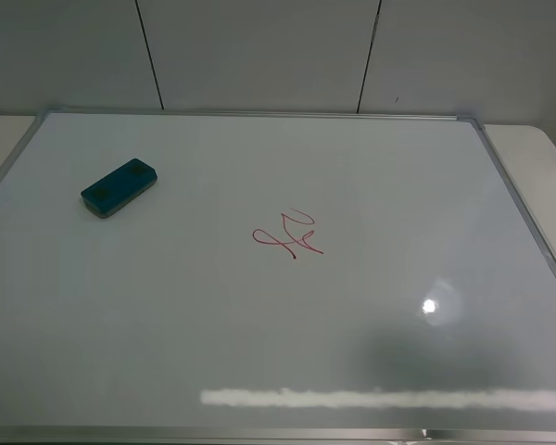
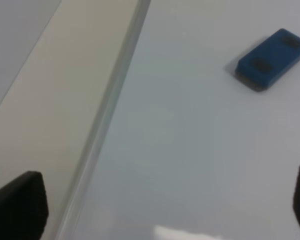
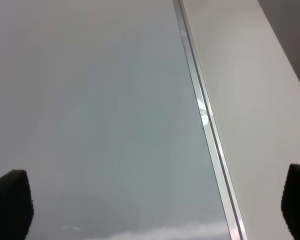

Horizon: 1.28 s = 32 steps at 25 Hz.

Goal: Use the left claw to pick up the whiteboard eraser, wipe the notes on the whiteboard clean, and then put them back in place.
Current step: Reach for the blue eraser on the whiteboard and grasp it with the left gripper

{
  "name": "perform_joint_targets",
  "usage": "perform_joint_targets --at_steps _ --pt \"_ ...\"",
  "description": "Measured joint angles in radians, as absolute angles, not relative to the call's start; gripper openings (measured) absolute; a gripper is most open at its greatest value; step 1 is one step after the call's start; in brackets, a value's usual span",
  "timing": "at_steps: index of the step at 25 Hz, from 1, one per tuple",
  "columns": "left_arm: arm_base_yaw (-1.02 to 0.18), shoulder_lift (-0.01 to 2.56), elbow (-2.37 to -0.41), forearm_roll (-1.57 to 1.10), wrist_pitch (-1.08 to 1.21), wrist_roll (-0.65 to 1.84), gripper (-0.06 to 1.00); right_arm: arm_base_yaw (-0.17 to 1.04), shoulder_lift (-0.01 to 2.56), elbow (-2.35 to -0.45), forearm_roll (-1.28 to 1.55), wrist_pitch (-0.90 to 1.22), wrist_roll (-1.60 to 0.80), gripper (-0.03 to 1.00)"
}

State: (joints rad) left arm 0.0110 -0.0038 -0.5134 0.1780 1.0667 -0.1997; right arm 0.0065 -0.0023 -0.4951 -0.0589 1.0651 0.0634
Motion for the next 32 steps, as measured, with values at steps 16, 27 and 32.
perform_joint_targets --at_steps 16,27,32 --pt "0.011 -0.004 -0.513 0.178 1.067 -0.200 0.99 0.006 -0.002 -0.495 -0.059 1.065 0.063 0.99" --pt "0.011 -0.004 -0.513 0.180 1.067 -0.200 0.99 0.006 -0.002 -0.495 -0.059 1.065 0.063 0.99" --pt "0.011 -0.004 -0.513 0.180 1.067 -0.200 0.99 0.006 -0.002 -0.495 -0.059 1.065 0.063 0.99"
